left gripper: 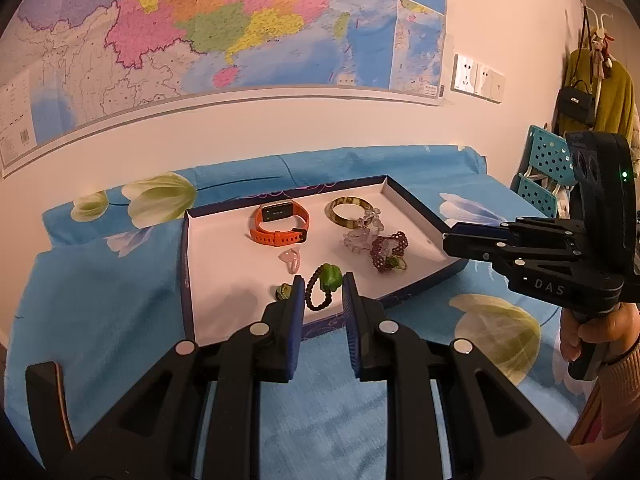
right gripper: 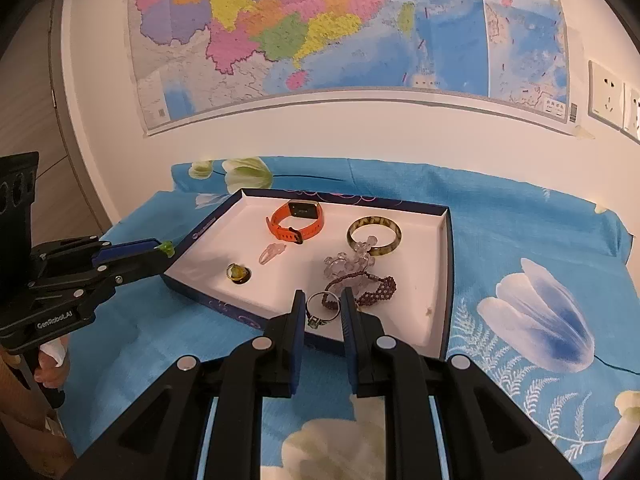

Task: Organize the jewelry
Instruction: 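Carry the green bead cord ring and silver ring over the tray with both tools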

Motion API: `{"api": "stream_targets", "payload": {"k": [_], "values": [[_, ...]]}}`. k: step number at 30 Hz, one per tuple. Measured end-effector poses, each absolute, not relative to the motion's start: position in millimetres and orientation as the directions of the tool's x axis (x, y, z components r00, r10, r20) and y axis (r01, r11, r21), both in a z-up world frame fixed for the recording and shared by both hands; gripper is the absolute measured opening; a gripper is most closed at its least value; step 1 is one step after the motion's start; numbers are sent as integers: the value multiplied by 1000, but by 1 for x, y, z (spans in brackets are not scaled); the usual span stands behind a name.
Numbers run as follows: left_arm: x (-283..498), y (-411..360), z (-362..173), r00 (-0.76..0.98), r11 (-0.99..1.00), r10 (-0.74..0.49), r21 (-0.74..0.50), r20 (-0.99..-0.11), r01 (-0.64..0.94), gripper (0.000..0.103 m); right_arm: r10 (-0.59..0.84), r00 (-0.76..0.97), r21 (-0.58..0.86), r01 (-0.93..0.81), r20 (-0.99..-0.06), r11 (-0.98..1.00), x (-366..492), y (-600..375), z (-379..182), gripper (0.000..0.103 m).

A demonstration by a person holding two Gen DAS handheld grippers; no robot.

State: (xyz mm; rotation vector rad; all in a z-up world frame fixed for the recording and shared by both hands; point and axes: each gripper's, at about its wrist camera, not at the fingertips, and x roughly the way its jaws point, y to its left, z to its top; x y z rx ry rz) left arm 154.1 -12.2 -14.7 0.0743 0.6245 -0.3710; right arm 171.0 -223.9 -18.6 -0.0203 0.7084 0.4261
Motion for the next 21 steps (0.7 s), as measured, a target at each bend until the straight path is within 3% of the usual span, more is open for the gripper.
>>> {"api": "stream_targets", "payload": {"k": [21], "values": [[185, -14, -31, 733, 944, -285, -48, -617, 327, 19, 356, 656, 121, -376, -666, 919, 201, -216, -34, 16]]}}
